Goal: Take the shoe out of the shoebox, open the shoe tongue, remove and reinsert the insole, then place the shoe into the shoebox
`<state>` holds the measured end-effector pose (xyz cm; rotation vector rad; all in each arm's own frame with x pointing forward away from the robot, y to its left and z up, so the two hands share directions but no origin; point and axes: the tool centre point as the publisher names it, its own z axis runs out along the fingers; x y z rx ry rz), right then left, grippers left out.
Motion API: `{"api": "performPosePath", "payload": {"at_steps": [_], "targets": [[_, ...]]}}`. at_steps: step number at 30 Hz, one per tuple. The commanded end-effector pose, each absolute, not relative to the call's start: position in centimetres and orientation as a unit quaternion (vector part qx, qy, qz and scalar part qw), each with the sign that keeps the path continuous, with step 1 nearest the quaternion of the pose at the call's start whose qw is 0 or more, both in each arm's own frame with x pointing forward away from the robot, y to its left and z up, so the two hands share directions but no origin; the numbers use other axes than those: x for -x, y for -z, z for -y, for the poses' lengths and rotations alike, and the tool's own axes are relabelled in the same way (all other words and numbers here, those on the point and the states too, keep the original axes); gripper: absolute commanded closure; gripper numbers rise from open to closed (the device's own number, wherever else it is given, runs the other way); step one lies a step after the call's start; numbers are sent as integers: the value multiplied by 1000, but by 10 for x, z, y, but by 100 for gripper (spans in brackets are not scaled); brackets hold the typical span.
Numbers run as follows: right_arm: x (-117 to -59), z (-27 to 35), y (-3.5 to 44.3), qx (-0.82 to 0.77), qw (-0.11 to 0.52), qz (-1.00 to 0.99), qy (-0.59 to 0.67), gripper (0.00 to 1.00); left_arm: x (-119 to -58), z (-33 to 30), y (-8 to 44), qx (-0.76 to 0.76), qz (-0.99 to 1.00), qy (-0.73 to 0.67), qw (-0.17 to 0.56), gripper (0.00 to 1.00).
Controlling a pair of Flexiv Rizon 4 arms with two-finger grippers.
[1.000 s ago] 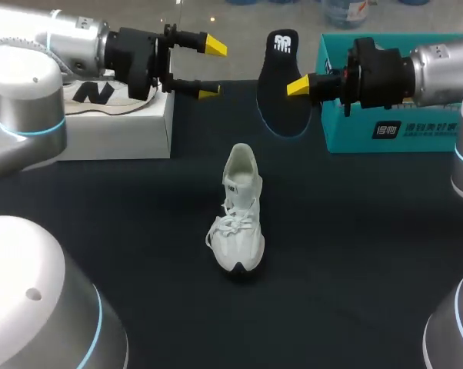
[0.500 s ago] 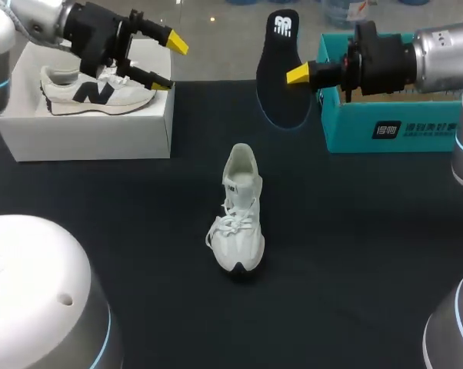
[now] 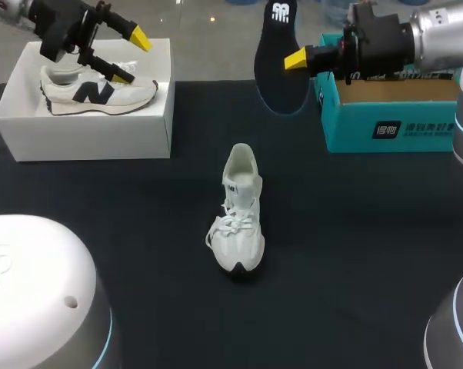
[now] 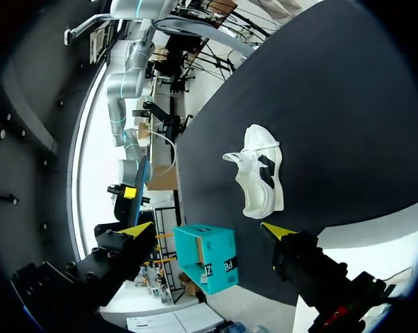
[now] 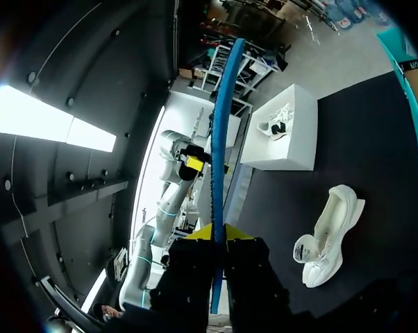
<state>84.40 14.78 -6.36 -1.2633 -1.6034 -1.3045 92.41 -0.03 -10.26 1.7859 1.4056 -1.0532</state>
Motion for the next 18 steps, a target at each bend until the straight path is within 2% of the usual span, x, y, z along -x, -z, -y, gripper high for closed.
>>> {"api": "performPosePath", "payload": {"at_steps": [1,18], "targets": [[-847,-156,56,496,348,622,497,100,-938,-15,116,-695,-520,391,307,0],[-857,-173,48,511,326,617,503,100,-968,-39,141,-728,-487,379,297,0]]}}
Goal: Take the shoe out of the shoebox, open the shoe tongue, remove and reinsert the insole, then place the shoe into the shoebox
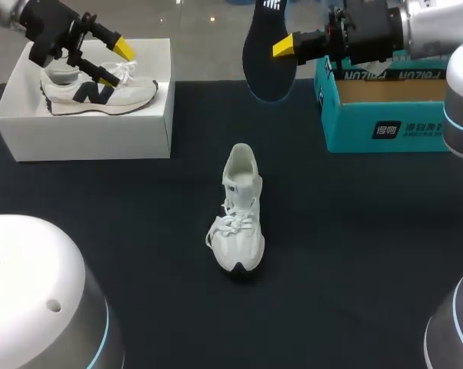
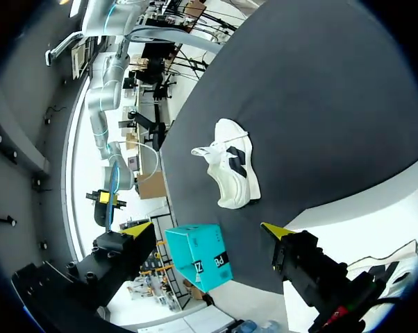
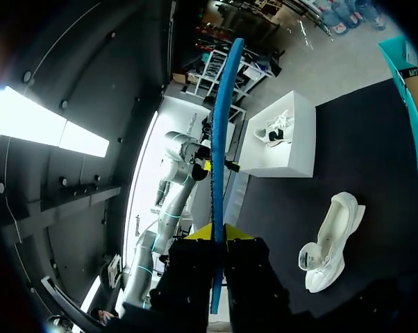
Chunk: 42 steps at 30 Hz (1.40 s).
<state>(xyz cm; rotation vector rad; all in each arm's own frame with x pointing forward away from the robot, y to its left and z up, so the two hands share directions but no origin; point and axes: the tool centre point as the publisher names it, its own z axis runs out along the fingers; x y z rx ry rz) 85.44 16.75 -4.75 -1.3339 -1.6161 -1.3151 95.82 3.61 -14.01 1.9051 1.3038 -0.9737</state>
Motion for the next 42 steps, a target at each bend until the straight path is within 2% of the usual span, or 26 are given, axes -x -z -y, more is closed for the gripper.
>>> {"api": "performPosePath", "payload": {"at_steps": [1,12,18,42], "targets": [[-858,-174,48,511,325,617,503,100,-969,-40,142,-729,-488,378,297,0],[-869,-173,47,490,309,643,501,100,-974,-43,147,-736,-497,358,288,0],[-876,-174,48,423,274,684,527,100,-974,-43,147,-736,-497,358,288,0],[-876,-174,48,423,274,684,527,100,-974,-43,147,-736,-497,358,288,0]]}}
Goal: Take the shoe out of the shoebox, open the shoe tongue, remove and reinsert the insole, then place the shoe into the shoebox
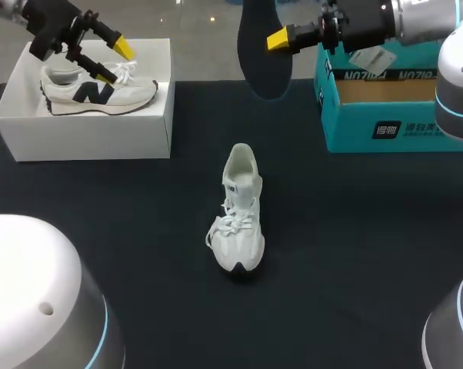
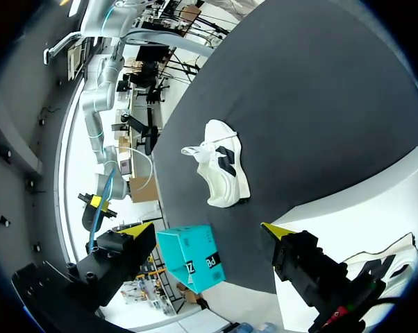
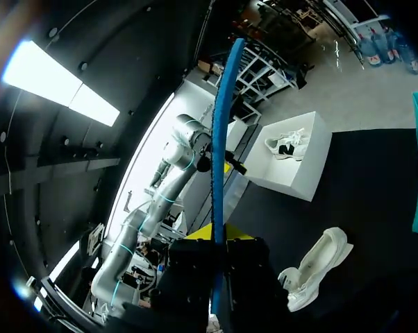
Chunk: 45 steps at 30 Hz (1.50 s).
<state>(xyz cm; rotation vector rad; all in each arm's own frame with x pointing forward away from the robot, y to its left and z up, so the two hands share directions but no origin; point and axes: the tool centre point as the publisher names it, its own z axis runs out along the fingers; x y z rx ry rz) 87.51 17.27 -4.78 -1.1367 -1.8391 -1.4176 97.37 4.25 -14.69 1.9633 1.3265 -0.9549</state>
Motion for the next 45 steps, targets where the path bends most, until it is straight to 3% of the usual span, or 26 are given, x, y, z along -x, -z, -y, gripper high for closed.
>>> {"api": "performPosePath", "payload": {"at_steps": [1,21,41,45], "targets": [[-876,-174,48,423,274,684,527,100,-974,-43,147,-736,-497,358,288,0],[-901,-186,98,408,188,702,552,100,-974,-43,147,-736,-497,358,288,0],[-908,-197,116,407,196,705,546,100,-974,-43,147,-736,-497,358,288,0],[-919,-202,127,416,118,706,560,100,-974,-43,147,-736,-497,358,288,0]]}}
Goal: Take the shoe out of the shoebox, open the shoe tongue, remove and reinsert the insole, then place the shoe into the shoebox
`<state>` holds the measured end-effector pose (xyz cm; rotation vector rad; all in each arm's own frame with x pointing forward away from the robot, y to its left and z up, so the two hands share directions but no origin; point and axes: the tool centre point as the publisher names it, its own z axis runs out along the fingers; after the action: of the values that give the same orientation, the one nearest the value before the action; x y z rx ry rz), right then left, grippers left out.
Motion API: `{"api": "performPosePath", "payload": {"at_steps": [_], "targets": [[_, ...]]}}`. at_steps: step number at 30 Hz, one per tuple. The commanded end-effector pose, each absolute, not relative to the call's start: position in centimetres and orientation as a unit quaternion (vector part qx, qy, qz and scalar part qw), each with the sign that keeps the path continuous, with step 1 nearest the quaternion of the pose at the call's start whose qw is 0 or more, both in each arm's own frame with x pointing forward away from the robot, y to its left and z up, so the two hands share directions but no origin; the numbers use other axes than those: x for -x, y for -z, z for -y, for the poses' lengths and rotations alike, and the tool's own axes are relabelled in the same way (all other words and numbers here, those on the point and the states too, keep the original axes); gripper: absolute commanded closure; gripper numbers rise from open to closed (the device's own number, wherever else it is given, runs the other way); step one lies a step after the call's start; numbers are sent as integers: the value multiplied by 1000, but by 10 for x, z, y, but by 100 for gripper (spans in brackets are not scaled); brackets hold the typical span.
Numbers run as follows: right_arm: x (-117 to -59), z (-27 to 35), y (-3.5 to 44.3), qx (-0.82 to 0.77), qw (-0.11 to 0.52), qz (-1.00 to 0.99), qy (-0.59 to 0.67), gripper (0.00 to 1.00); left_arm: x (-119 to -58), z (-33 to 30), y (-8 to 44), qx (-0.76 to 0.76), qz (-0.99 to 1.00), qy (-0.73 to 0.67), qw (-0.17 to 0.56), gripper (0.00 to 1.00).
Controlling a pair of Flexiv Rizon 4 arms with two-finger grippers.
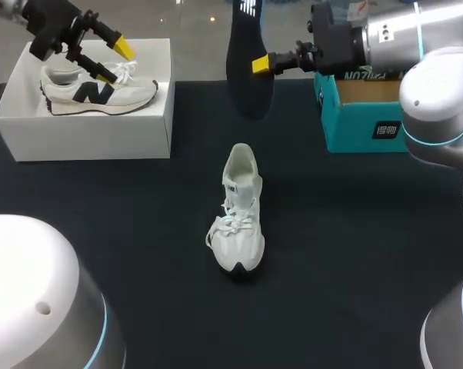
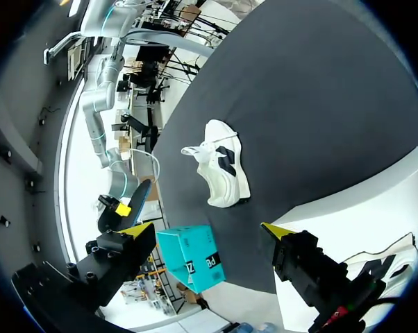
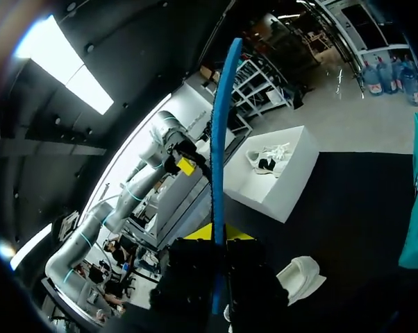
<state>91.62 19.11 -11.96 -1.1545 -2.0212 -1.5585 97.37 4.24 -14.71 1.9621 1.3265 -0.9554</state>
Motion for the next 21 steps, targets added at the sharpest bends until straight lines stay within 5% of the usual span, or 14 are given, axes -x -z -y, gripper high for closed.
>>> {"api": "performPosePath", "payload": {"at_steps": [1,21], "targets": [[-921,-204,128,410,106,712,560,100,-974,-43,147,-736,-497,358,288,0],[-942,-220,199,388,64,725,565,100,-974,-43,147,-736,-497,358,288,0]]}}
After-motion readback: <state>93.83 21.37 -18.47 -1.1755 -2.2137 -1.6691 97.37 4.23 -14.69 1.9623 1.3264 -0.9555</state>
